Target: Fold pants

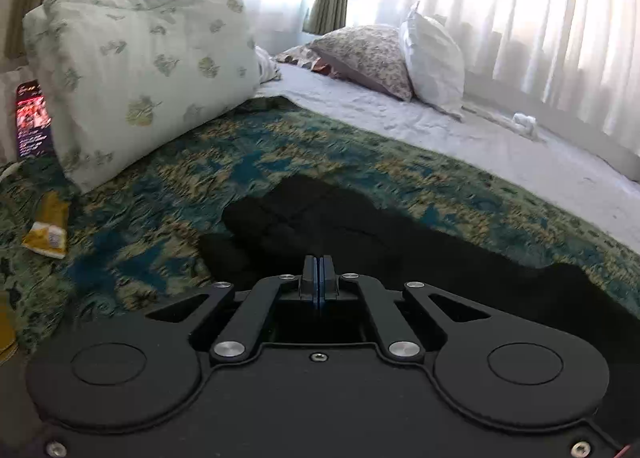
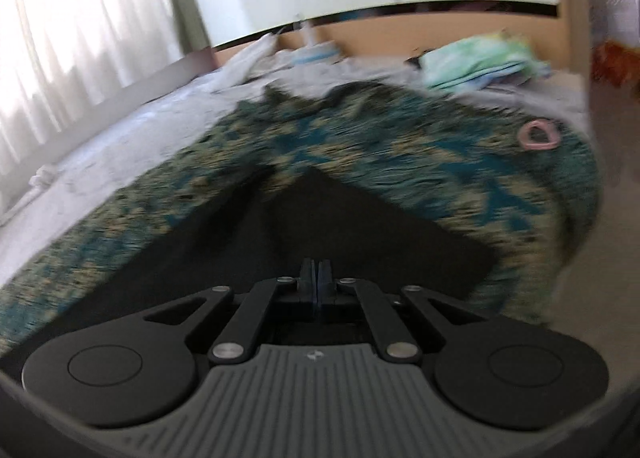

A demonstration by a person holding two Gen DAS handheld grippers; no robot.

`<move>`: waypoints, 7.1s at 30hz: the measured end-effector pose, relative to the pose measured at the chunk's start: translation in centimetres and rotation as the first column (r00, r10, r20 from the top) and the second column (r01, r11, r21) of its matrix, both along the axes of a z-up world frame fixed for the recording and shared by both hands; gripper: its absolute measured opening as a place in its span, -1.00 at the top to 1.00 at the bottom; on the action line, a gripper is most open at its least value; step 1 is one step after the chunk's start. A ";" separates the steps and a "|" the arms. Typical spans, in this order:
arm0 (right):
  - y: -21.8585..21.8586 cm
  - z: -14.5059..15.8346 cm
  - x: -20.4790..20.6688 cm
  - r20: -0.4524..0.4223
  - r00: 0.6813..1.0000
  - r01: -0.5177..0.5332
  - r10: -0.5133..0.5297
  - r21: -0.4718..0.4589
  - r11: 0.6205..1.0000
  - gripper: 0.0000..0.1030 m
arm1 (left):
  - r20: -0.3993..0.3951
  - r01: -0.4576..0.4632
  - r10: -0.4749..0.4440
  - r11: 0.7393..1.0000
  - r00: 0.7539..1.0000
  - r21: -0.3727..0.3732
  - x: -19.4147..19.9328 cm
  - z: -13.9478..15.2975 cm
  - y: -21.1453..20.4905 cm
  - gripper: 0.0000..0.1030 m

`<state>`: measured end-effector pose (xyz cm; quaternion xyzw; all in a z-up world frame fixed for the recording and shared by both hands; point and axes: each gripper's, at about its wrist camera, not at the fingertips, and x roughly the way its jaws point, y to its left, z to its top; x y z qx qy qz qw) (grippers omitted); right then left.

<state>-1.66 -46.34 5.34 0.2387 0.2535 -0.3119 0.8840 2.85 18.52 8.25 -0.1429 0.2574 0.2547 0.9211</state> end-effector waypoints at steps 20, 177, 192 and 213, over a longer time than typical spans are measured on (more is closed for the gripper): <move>6.6 -3.3 11.7 -0.346 0.916 -0.348 0.205 -0.425 0.836 -0.34 | -0.074 0.009 -0.007 1.000 0.997 0.028 0.8 -1.9 0.7 0.96; 41.1 -6.2 3.8 0.022 0.408 -0.890 0.913 -0.216 0.403 -0.15 | -0.199 0.608 -0.609 0.790 0.768 -0.074 26.2 -3.7 -18.2 0.86; 38.6 -4.1 3.7 0.095 0.449 -0.879 0.889 -0.130 0.458 -0.27 | -0.183 0.622 -0.609 0.783 0.772 0.017 18.4 -0.5 -16.8 0.66; 13.9 -4.2 1.4 -0.122 0.885 -0.465 0.449 -0.221 0.857 -0.31 | -0.182 0.620 -0.601 0.782 0.779 0.070 2.5 -4.6 -12.7 0.52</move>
